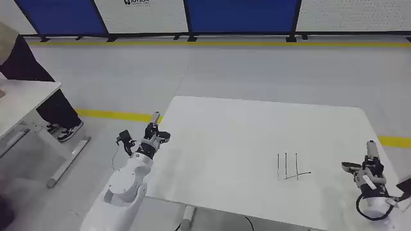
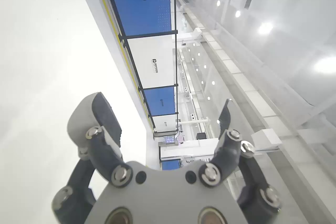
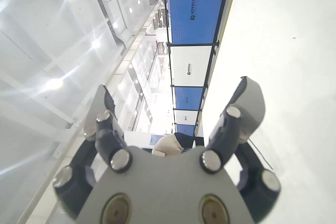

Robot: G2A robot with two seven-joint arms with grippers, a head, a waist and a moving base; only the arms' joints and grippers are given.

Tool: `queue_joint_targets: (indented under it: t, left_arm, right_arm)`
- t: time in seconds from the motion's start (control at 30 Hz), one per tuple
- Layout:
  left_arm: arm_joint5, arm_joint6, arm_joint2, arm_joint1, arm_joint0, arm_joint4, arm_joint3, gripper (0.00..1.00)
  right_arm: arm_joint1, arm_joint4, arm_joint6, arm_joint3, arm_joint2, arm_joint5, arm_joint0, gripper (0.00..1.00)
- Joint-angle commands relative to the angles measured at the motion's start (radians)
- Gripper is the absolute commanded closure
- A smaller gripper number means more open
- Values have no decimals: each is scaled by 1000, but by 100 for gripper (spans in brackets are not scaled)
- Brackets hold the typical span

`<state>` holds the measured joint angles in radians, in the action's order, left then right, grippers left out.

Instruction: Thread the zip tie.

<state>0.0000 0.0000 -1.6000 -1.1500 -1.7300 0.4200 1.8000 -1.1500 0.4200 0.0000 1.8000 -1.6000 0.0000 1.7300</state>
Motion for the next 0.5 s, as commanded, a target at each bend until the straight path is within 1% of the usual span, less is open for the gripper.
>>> queue_joint_targets:
  t: [0.0, 0.03, 0.07, 0.1, 0.13, 0.17, 0.2, 0.23, 0.27, 0.3, 0.33, 0.37, 0.4, 0.47]
  left_arm:
    - [0, 0, 0, 0, 0, 0, 0, 0]
    - [0, 0, 0, 0, 0, 0, 0, 0]
    - [0, 0, 0, 0, 0, 0, 0, 22]
    - [0, 0, 0, 0, 0, 0, 0, 0]
    - [0, 0, 0, 0, 0, 0, 0, 0]
    - [0, 0, 0, 0, 0, 0, 0, 22]
    - [0, 0, 0, 0, 0, 0, 0, 0]
    - [0, 0, 0, 0, 0, 0, 0, 22]
    - [0, 0, 0, 0, 0, 0, 0, 22]
    - [0, 0, 0, 0, 0, 0, 0, 0]
    - [0, 0, 0, 0, 0, 0, 0, 22]
    - [0, 0, 0, 0, 0, 0, 0, 0]
    - [0, 0, 0, 0, 0, 0, 0, 0]
    - [0, 0, 0, 0, 0, 0, 0, 0]
  right_arm:
    - [0, 0, 0, 0, 0, 0, 0, 22]
    - [0, 0, 0, 0, 0, 0, 0, 0]
    - [0, 0, 0, 0, 0, 0, 0, 0]
    - [0, 0, 0, 0, 0, 0, 0, 22]
    - [0, 0, 0, 0, 0, 0, 0, 22]
    - [0, 0, 0, 0, 0, 0, 0, 0]
    - [0, 0, 0, 0, 0, 0, 0, 22]
    - [0, 0, 0, 0, 0, 0, 0, 22]
    - [0, 0, 0, 0, 0, 0, 0, 0]
    - [0, 0, 0, 0, 0, 0, 0, 0]
    - [0, 0, 0, 0, 0, 0, 0, 22]
    - [0, -5, 2, -3, -1, 5, -1, 0]
    - [1, -10, 13, -3, -1, 10, -3, 0]
    - [6, -7, 93, 1, -18, 30, -15, 0]
